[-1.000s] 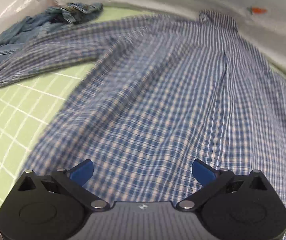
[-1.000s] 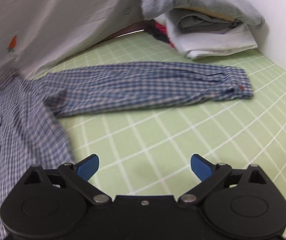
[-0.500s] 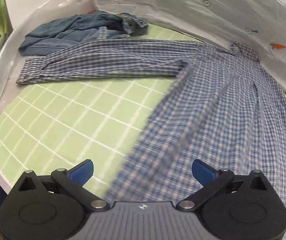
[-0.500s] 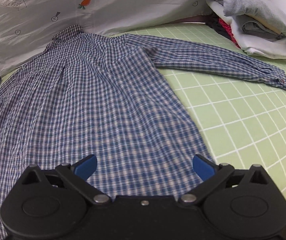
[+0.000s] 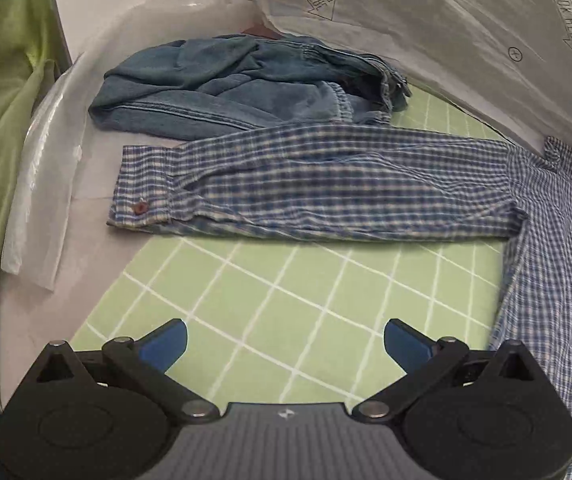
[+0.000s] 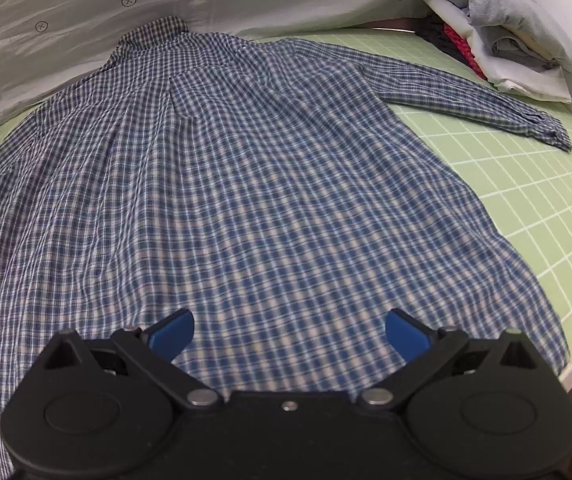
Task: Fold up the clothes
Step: 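Move the left gripper to the sleeve cuff and grasp it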
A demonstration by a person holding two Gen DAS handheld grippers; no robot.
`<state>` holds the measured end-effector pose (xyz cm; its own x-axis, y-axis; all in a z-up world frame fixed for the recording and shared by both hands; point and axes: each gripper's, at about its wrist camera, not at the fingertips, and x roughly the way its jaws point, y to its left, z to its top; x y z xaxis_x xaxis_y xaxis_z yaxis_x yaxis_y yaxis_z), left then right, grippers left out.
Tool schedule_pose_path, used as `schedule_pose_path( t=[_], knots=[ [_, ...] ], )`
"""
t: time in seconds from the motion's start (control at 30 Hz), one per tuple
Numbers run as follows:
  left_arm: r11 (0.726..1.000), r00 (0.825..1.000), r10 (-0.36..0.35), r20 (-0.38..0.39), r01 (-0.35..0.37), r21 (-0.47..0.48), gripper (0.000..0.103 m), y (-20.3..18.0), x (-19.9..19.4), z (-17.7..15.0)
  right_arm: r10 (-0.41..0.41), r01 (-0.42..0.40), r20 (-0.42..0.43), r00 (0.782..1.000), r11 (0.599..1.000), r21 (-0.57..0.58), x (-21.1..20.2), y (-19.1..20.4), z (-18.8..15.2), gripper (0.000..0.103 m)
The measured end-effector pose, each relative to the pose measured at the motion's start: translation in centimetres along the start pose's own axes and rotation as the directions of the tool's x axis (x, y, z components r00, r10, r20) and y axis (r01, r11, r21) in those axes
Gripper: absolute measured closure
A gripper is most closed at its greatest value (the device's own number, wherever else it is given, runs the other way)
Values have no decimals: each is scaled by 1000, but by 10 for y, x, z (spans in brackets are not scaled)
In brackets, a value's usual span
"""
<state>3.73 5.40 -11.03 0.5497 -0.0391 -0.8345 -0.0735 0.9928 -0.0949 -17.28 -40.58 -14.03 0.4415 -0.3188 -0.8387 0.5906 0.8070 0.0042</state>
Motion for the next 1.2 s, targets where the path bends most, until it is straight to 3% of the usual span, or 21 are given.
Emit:
schedule_pose_path(
  t=[0.33,0.53,0.7,1.03,1.13,1.2],
  knots=[
    [997,998,64,5,-64,47,0,52,33,40,-87,91,-54,995,992,83,4,46,-22,0],
    [998,997,60,39,-61,21,0,68,39,49,-80,84,-66,995,994,64,0,65,-30,0],
    [997,997,75,3,-75,2,0,76,54,53,-100,105,-80,992,992,71,1,71,-30,0],
    [999,999,32,21,-31,-43,1,86,56,54,-119,127,-97,988,989,72,0,71,-33,0],
    [998,999,33,26,-32,-55,7,88,57,56,-124,132,-97,987,989,73,-2,67,-34,0],
    [1000,999,26,32,-26,-13,17,86,56,58,-128,136,-98,987,988,76,-3,66,-36,0]
  ],
)
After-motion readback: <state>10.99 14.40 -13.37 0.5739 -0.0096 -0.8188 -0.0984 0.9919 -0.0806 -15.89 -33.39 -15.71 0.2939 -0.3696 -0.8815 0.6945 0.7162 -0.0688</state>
